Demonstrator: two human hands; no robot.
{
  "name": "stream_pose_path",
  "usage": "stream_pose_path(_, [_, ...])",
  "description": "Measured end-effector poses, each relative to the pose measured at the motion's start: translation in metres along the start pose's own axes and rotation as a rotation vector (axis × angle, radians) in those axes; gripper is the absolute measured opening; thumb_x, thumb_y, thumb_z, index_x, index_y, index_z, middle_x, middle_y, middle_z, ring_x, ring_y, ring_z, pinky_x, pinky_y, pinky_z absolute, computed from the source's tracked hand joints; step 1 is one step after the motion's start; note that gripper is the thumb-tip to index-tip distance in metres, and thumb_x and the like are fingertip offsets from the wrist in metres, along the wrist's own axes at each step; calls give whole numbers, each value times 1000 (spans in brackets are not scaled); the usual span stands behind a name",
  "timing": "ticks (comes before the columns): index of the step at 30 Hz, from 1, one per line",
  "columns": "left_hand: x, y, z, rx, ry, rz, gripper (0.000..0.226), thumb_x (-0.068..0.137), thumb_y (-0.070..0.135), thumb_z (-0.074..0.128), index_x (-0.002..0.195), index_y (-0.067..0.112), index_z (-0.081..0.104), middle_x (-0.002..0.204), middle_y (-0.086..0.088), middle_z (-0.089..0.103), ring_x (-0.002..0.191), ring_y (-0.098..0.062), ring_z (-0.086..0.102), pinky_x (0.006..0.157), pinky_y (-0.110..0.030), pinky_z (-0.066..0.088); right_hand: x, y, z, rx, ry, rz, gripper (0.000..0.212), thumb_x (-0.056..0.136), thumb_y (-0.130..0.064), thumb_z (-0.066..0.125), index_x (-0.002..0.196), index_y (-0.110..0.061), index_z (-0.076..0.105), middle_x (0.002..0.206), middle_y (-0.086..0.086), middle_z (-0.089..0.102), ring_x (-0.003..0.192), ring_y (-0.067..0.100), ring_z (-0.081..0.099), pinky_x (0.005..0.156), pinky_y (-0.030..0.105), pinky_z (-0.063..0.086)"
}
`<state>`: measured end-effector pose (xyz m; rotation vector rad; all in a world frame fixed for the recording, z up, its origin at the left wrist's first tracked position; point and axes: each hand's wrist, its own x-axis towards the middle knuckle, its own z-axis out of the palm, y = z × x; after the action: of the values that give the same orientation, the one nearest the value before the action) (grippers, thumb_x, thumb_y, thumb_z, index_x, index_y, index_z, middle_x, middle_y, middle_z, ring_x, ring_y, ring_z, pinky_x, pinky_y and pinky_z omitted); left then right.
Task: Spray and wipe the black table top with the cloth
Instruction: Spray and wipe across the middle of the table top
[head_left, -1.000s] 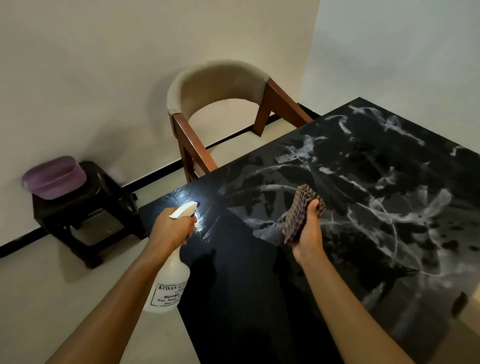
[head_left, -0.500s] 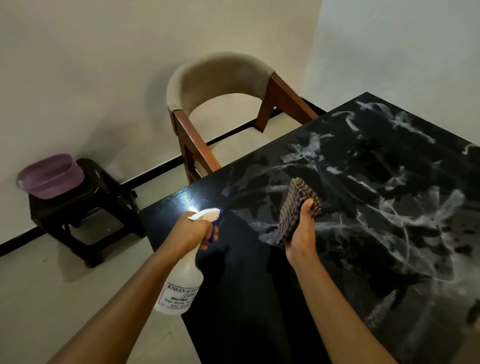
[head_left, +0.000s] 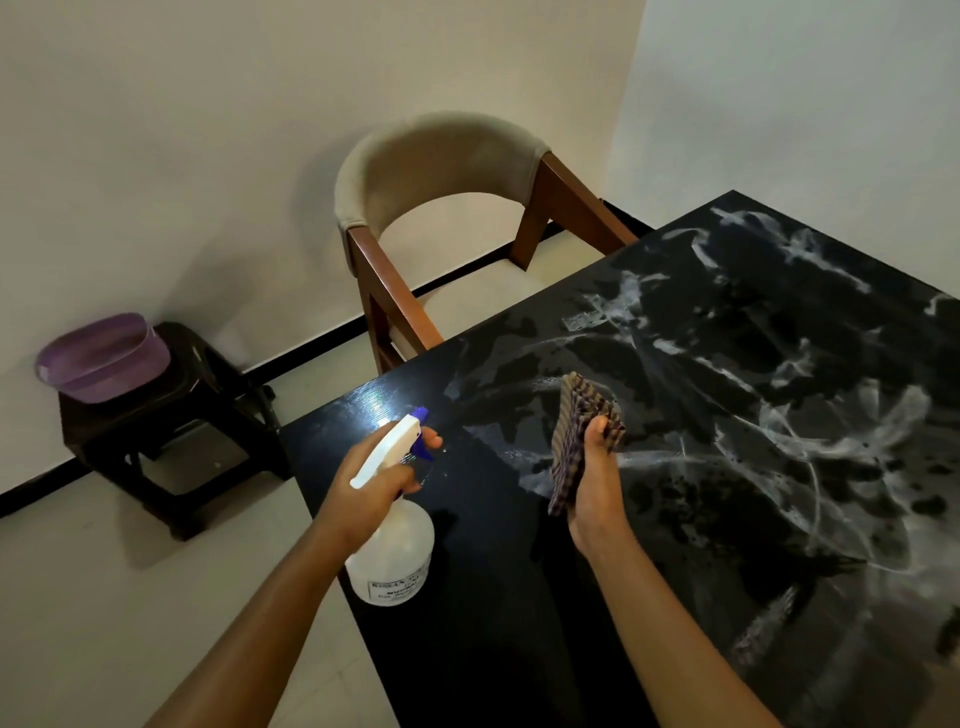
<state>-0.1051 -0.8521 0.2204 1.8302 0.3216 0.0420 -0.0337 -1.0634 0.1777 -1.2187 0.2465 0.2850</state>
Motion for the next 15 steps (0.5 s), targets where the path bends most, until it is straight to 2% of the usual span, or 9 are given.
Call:
stream_pose_path(2, [-4, -5, 3, -29, 66, 29, 44, 71, 11, 51, 114, 6, 61, 104, -3, 66, 97, -14, 63, 69, -26, 56, -1, -1, 3, -94, -41, 5, 118, 47, -94, 55, 140, -23, 41, 127, -5, 53, 118, 12, 50, 100, 31, 37])
stream_pose_path(4, [-6, -12, 4, -37, 143, 49, 44, 72, 11, 50, 114, 4, 60, 105, -5, 66, 100, -18, 62, 71, -26, 58, 0, 3, 10, -274, -78, -25, 88, 73, -80, 48, 140, -24, 41, 130, 5, 54, 127, 21, 47, 101, 33, 40])
stream_pose_path(5, [-6, -13, 4, -26, 172, 62, 42, 72, 11, 50, 112, 6, 62, 105, -4, 66, 102, -20, 62, 74, -28, 58, 4, 7, 13, -433, -78, -92, 77, 82, -74, 44, 143, -26, 38, 137, 9, 50, 133, 23, 42, 107, 38, 37])
stream_pose_path(7, [-2, -15, 1, 1, 220, 88, 38, 72, 9, 51, 108, 9, 63, 105, -4, 66, 102, -20, 62, 80, -28, 55, 18, 28, 15, -875, -170, -308, 76, 83, -76, 33, 148, -35, 29, 155, -3, 31, 145, 17, 21, 117, 50, 19])
stream_pose_path(8, [0, -14, 0, 4, 242, 103, 38, 71, 8, 52, 108, 9, 64, 104, -6, 67, 101, -18, 62, 81, -24, 53, 23, 40, 18, -1121, -252, -378, 77, 83, -76, 26, 149, -37, 22, 159, -9, 18, 147, 15, 9, 117, 56, 6])
stream_pose_path(10, [6, -16, -2, 12, 278, 120, 39, 72, 6, 55, 111, 6, 62, 105, -8, 67, 99, -16, 62, 81, -17, 51, 30, 70, 26, -1549, -437, -477, 77, 82, -71, 11, 152, -38, 13, 161, -9, 5, 148, 19, -5, 108, 62, -13])
stream_pose_path(11, [9, -20, -4, 21, 291, 121, 39, 75, 5, 57, 114, 6, 61, 107, -9, 66, 101, -16, 62, 84, -20, 51, 28, 81, 32, -1673, -536, -539, 78, 81, -68, 7, 152, -36, 12, 162, -7, 4, 148, 22, -5, 106, 62, -16])
stream_pose_path(13, [15, -26, -7, 35, 315, 97, 42, 82, 4, 61, 124, 6, 57, 116, -11, 64, 108, -20, 61, 94, -35, 52, 34, 102, 40, -1751, -687, -643, 75, 84, -65, 11, 152, -34, 14, 162, -3, 7, 149, 25, 1, 108, 57, -18])
stream_pose_path(15, [20, -28, -12, 11, 320, 95, 52, 81, 10, 62, 132, 7, 50, 124, -14, 61, 114, -25, 59, 95, -45, 52, 54, 108, 46, -1739, -738, -696, 69, 90, -63, 27, 152, -34, 17, 161, -2, 11, 148, 23, 7, 111, 52, -12])
